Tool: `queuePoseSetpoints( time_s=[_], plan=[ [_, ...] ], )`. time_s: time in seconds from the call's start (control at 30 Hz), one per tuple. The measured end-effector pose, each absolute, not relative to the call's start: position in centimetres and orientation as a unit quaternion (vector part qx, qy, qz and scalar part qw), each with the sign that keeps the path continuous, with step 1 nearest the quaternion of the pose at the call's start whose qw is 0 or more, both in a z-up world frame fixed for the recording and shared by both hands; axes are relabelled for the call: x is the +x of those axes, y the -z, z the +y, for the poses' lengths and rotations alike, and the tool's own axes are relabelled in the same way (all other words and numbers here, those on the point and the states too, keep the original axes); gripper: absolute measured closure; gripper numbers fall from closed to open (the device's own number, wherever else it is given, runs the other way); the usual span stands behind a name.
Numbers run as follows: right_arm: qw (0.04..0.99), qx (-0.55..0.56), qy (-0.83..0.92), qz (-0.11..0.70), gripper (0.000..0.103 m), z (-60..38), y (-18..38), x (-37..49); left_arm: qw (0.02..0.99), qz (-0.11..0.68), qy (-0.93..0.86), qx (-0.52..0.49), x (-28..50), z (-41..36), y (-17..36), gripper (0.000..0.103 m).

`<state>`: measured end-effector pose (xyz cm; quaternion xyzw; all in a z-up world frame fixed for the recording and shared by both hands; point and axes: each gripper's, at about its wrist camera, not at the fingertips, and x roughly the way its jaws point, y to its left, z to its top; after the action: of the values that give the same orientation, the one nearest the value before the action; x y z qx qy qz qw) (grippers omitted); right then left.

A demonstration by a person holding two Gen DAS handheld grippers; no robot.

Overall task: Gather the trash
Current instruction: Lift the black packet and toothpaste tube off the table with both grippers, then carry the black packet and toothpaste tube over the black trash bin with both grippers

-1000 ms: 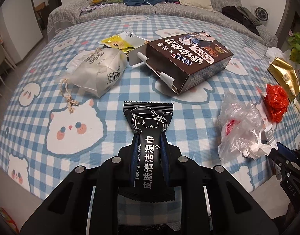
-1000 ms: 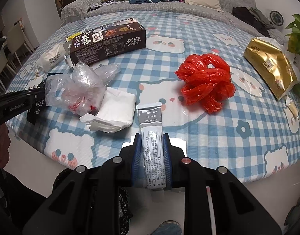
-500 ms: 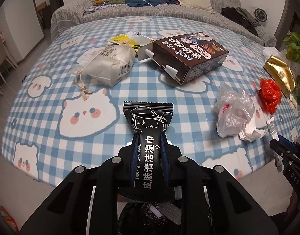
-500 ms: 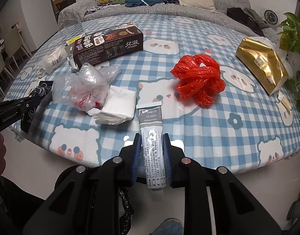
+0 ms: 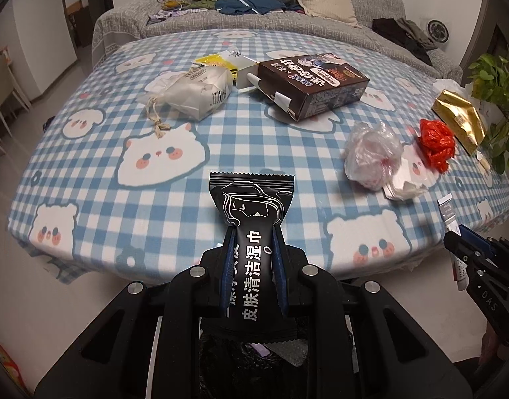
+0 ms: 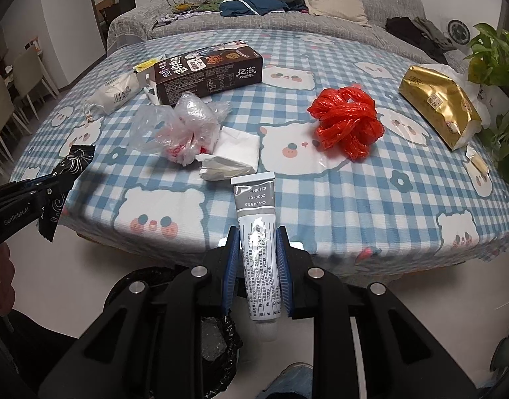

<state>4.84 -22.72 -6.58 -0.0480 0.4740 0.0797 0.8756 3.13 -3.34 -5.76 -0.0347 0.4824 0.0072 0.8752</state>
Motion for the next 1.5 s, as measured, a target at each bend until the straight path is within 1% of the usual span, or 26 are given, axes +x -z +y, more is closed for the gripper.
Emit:
queuePoseSetpoints(
  time_s=[0.8,1.2,1.5],
  plan=[
    [0.879,-0.053,-0.099,0.463,0.081,-20.8,6.8,-2.8,0.876,0.480,-0.006,-0.045,-6.3,-3.7,6.8,0.083],
    [0.871,-0.059,-0.115,0.473,0.081,-19.6,8.7,-5.3,0.868,0.494,-0.005,-0.052,-8.3,-3.9,9.2,0.083],
    [0.866,-0.054,-0.107,0.486,0.081,-20.2,11.1,-5.9,0.861,0.506,-0.001,-0.059,-9.0,-3.8,12.3,0.083]
  ],
)
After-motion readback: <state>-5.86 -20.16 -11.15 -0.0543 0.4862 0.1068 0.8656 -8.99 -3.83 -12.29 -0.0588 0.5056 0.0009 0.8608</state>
